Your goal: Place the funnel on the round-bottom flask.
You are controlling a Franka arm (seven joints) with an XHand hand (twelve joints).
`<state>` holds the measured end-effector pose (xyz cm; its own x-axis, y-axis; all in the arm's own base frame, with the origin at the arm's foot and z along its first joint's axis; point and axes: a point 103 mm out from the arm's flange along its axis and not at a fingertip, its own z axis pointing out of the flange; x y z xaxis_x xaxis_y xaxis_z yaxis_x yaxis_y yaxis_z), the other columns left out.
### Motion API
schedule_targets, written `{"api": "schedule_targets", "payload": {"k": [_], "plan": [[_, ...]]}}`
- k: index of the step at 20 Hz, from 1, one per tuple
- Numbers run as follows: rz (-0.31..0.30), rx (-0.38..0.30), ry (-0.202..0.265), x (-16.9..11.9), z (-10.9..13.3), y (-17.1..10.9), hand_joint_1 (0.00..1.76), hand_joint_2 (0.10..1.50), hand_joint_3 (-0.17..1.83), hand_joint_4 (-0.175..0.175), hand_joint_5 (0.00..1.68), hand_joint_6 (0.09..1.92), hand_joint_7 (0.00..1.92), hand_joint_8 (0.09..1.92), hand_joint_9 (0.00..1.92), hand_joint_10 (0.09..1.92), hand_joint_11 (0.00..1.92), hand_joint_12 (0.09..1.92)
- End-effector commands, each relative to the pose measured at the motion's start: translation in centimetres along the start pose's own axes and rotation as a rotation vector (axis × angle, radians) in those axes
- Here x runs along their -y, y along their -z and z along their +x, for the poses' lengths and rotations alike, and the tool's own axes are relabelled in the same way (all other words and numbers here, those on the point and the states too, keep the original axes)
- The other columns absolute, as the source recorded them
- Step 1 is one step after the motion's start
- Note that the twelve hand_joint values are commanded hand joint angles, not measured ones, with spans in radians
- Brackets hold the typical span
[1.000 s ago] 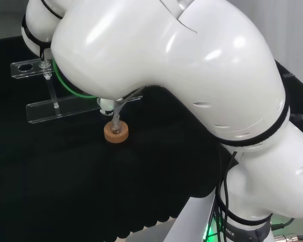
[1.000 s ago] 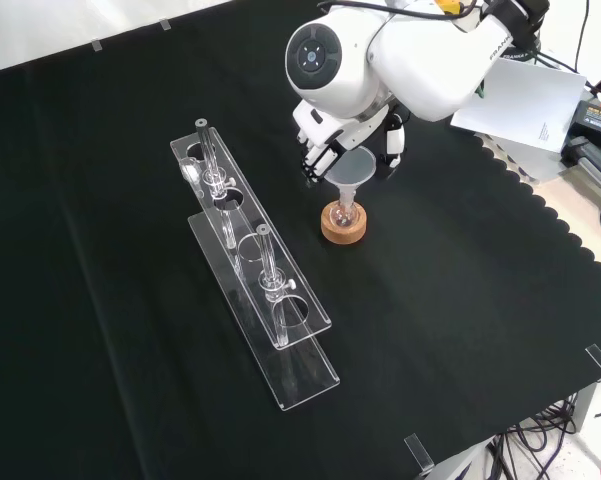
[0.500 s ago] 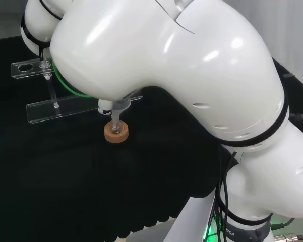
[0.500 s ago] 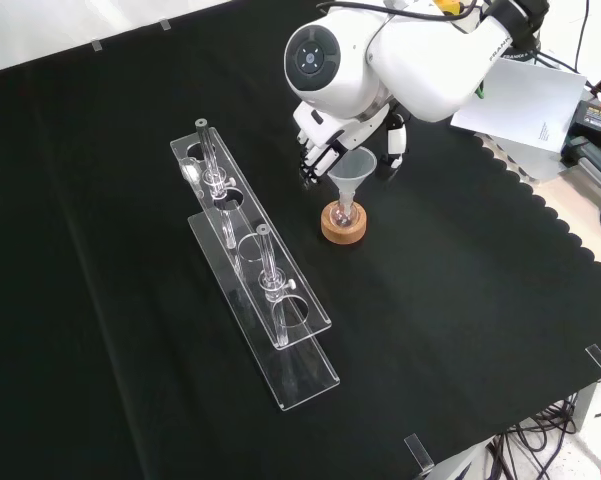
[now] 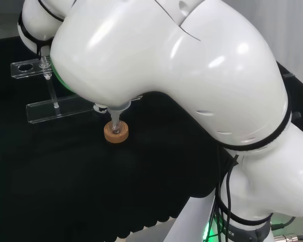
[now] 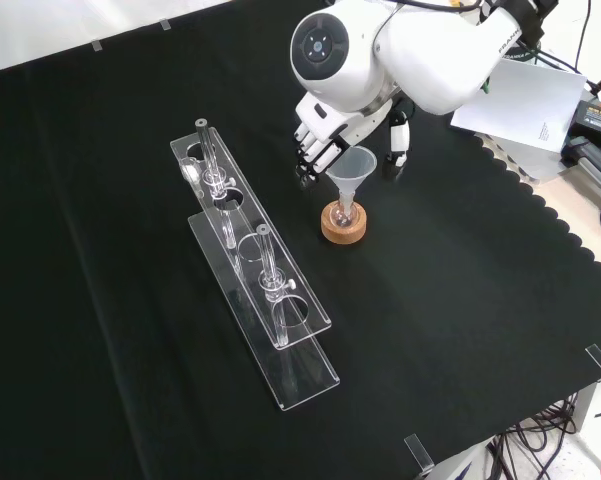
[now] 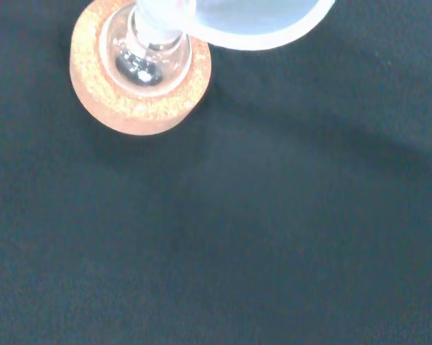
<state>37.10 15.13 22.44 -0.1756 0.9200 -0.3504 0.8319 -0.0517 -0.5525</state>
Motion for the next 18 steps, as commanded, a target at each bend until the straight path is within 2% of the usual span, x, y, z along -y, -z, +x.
{"api": "schedule_targets", "payload": {"k": [1,5,8,11,18], "plan": [[-0.071,-0.026,0.016,1.0,-0.6,1.4,0.49,0.67,0.32,-0.036,0.19,0.09,0.0,0.53,0.2,0.76,0.24,1.47],[-0.137,-0.043,0.017,1.6,-1.4,2.2,0.5,0.69,0.28,-0.039,0.21,0.09,0.02,0.6,0.23,0.76,0.24,1.48],[-0.155,-0.057,0.014,1.8,-2.4,2.3,0.54,0.7,0.27,-0.041,0.24,0.09,0.07,0.65,0.29,0.75,0.24,1.47],[-0.187,-0.119,0.02,1.8,-4.1,2.1,0.57,0.71,0.27,-0.043,0.27,0.09,0.12,0.67,0.35,0.72,0.26,1.45],[-0.211,-0.187,0.009,1.0,-8.3,1.0,0.61,0.72,0.28,-0.045,0.33,0.09,0.18,0.68,0.44,0.68,0.29,1.42]]}}
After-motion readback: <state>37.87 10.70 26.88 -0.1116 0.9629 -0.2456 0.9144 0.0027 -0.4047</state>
